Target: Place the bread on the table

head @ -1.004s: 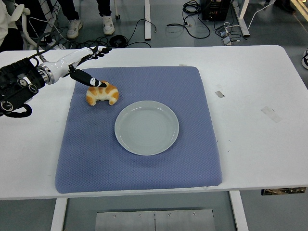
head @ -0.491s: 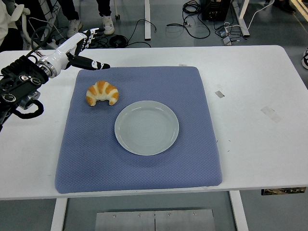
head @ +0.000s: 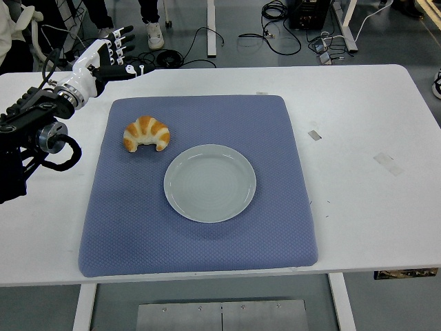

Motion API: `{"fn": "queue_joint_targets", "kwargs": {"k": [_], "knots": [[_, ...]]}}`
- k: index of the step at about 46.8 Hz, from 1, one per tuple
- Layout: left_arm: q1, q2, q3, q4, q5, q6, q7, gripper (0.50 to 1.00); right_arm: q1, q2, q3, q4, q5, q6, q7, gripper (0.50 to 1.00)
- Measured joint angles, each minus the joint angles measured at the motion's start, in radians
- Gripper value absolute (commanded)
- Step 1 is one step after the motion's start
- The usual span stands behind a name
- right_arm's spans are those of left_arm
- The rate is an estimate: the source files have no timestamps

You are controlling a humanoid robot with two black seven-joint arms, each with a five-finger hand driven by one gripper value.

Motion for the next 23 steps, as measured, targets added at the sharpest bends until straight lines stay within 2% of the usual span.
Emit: {"fn": "queue_joint_targets", "kwargs": {"k": [5, 16, 23], "knots": [[0.022, -0.014, -0.089, 0.024, -0.023, -0.001, 0.032, 0.983, 0.000, 0.000, 0.000, 0.000, 0.000, 0.000, 0.000, 1.000], [0.077, -0.044, -0.253, 0.033, -0.026, -0.002, 0.030, 0.981, 0.000, 0.000, 0.000, 0.000, 0.000, 0.000, 0.000, 1.000], [0.094, -0.076, -0.298, 0.033, -0.027, -0.002, 0.026, 0.981, 0.000, 0.000, 0.000, 0.000, 0.000, 0.000, 0.000, 1.000]]}}
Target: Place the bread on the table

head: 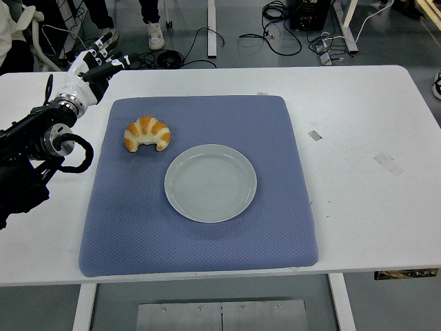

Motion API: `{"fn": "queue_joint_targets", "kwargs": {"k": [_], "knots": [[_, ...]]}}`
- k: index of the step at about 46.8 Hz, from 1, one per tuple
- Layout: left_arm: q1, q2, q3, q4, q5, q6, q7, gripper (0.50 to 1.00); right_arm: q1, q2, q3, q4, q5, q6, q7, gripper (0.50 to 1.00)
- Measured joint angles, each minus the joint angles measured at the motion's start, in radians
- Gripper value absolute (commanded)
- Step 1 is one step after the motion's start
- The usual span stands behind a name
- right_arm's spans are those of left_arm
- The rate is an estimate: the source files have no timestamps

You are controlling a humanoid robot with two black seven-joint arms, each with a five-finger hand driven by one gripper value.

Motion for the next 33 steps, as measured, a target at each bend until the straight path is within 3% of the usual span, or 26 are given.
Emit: {"fn": "queue_joint_targets", "kwargs": {"k": [33], "knots": [[-0.008, -0.010, -0.022, 0.044, -0.025, -0.010, -0.016, 0.981, 0.000, 0.000, 0.000, 0.000, 0.000, 0.000, 0.000, 1.000]]}}
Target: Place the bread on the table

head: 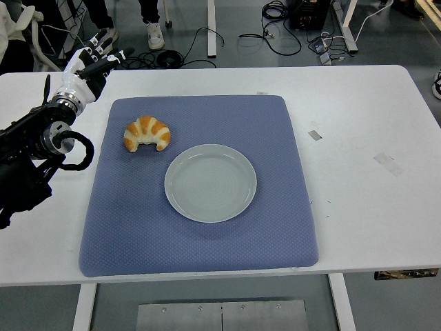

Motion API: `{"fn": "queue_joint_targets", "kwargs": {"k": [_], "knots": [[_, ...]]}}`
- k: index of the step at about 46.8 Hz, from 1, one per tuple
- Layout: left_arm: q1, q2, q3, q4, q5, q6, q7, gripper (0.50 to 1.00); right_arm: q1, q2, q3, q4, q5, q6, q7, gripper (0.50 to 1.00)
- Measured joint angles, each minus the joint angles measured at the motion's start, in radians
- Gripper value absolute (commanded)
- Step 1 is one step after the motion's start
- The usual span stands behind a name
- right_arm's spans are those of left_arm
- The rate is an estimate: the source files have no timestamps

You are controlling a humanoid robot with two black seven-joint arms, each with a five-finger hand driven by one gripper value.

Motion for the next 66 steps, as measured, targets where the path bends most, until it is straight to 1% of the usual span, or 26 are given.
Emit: {"fn": "queue_joint_targets", "kwargs": {"k": [4, 9, 13, 48, 66], "knots": [[0.003, 0.000, 0.000, 0.000, 0.000, 0.000, -0.004, 0.981, 0.000, 0.000, 0.000, 0.000, 0.000, 0.000, 0.000, 1.000], [0.005, 0.000, -0.001, 0.000, -0.001, 0.001, -0.033, 0.981, 0.000, 0.000, 0.000, 0.000, 0.000, 0.000, 0.000, 1.000], [0.005, 0.000, -0.001, 0.000, -0.001, 0.001, -0.042, 0.981, 0.000, 0.000, 0.000, 0.000, 0.000, 0.000, 0.000, 1.000], [-0.001, -0.002, 0.014, -0.001, 0.015, 0.002, -0.043, 0.983, 0.000, 0.000, 0.000, 0.000, 0.000, 0.000, 0.000, 1.000], [0.010, -0.003, 0.016, -0.001, 0.016, 0.002, -0.043, 0.983, 0.000, 0.000, 0.000, 0.000, 0.000, 0.000, 0.000, 1.000]]}}
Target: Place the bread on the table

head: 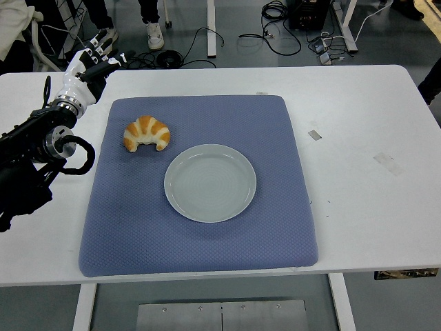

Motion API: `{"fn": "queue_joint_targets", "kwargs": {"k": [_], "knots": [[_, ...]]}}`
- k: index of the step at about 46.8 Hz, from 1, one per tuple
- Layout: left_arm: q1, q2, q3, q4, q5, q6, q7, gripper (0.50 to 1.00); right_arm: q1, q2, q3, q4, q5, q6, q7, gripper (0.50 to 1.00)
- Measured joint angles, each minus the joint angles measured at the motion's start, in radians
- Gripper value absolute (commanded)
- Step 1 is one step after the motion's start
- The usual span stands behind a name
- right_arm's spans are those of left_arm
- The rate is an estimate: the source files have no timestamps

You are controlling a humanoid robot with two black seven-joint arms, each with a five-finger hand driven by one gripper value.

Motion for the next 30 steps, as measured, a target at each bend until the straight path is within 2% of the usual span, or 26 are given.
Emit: {"fn": "queue_joint_targets", "kwargs": {"k": [30], "knots": [[0.006, 0.000, 0.000, 0.000, 0.000, 0.000, 0.000, 0.983, 0.000, 0.000, 0.003, 0.008, 0.000, 0.003, 0.000, 1.000]]}}
